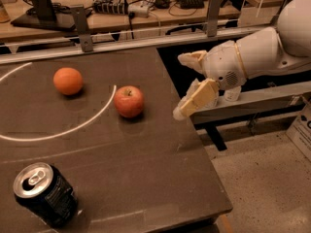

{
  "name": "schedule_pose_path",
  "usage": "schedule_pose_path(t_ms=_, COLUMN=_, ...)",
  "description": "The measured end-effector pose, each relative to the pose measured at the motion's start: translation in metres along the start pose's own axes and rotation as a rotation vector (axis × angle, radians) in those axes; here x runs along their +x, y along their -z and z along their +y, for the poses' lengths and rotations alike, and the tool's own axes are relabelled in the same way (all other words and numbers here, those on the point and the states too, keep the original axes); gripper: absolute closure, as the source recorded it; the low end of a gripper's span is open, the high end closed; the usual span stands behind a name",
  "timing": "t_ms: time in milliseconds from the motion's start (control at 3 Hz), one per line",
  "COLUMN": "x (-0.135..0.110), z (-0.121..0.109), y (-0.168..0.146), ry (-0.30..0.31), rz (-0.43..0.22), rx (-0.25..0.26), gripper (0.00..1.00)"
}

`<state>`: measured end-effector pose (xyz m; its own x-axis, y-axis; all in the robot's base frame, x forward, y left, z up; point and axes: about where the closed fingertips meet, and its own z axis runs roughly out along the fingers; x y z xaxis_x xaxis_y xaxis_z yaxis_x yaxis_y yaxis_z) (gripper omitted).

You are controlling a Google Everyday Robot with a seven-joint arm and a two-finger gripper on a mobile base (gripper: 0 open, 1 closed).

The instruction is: Pick apple

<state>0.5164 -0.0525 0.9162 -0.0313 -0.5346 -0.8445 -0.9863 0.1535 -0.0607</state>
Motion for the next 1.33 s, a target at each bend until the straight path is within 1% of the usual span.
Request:
schedule_pose_path(t_ms=333, x=0.009, z=-0.015, y=-0.022, ry=-0.038, rz=-0.031, rx=0.024, gripper=0.0)
schedule_pose_path(t_ms=667, x=0.008, z=-0.015, y=-0.054, ry=-0.057, rz=-0.054, rx=0.01, gripper=0.0)
schedule_pose_path(t_ms=1000, x=0.0, z=-0.008, y=-0.081, ry=-0.052, rz=-0.085, rx=-0.027, gripper=0.0)
schedule_pose_path(t_ms=1333, x=-0.019, z=0.005, y=-0.113, ry=-0.001, rz=-0.107, rx=-0.095, gripper=0.0)
